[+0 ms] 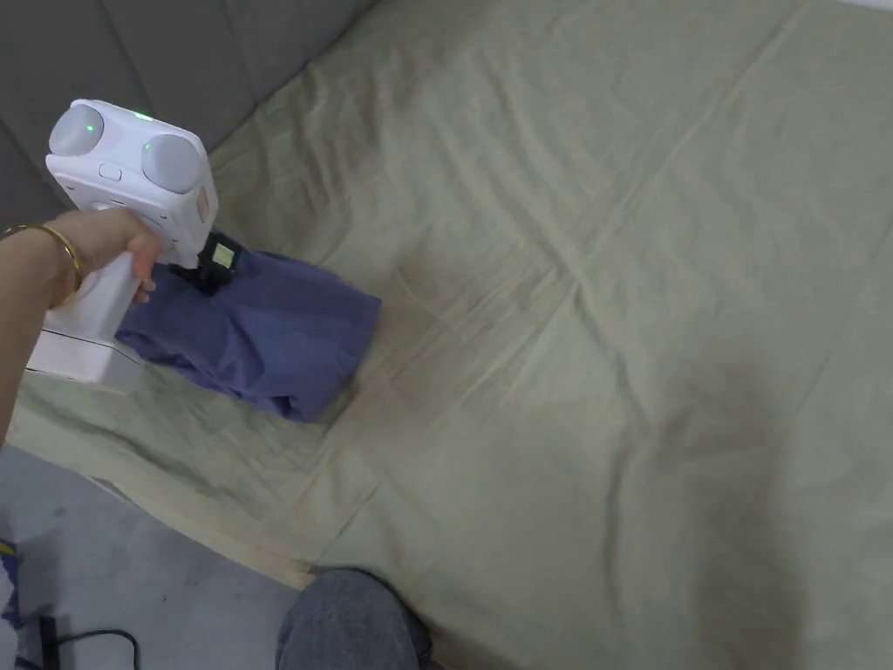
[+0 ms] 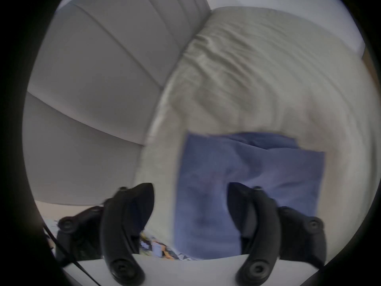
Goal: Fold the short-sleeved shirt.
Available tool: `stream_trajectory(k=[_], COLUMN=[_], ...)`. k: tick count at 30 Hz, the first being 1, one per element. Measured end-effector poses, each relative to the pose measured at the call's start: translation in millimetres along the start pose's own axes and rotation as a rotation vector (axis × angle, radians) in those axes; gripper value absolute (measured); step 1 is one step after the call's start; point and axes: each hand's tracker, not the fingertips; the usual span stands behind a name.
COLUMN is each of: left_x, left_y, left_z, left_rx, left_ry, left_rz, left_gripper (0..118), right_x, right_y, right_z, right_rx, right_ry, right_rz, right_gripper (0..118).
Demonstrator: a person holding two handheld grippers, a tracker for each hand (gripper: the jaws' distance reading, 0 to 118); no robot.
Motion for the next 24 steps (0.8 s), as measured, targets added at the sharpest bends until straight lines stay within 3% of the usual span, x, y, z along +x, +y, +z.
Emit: stream_trajectory(k=[2, 6, 8, 11, 14, 16, 24], left_x=[2, -6, -3, 12, 34, 53, 138], left_y=[-10, -17, -20, -29, -35, -41, -86], left_z=[22, 76, 118, 185, 244, 283, 377], left_rx=[0.049, 0.276, 0.44, 0.644, 0.812, 0.911, 1.217], left_ry=[0.147, 0.152, 0.122, 0.034, -0.064, -0.105, -0.32], left_rz=[-0.041, 0.049, 0.118, 0.187, 0.214, 0.206, 0.179], left_gripper=[88, 86, 74, 35, 25, 11, 0], right_x=[2, 18, 32, 57, 84, 101, 167], right_y=[1, 4, 7, 15, 30, 40, 69], right_z=[2, 17, 29, 50, 73, 89, 142], right_rx=[-0.002, 0.01, 0.022, 0.057, 0.118, 0.165, 0.285], right_ry=[0.021, 0.045, 0.044, 0.029, 0.012, 0.002, -0.019], right_rz=[-0.004, 0.018, 0.028, 0.044, 0.044, 0.044, 0.048], right_gripper=[0, 0, 0, 0, 0, 0, 0])
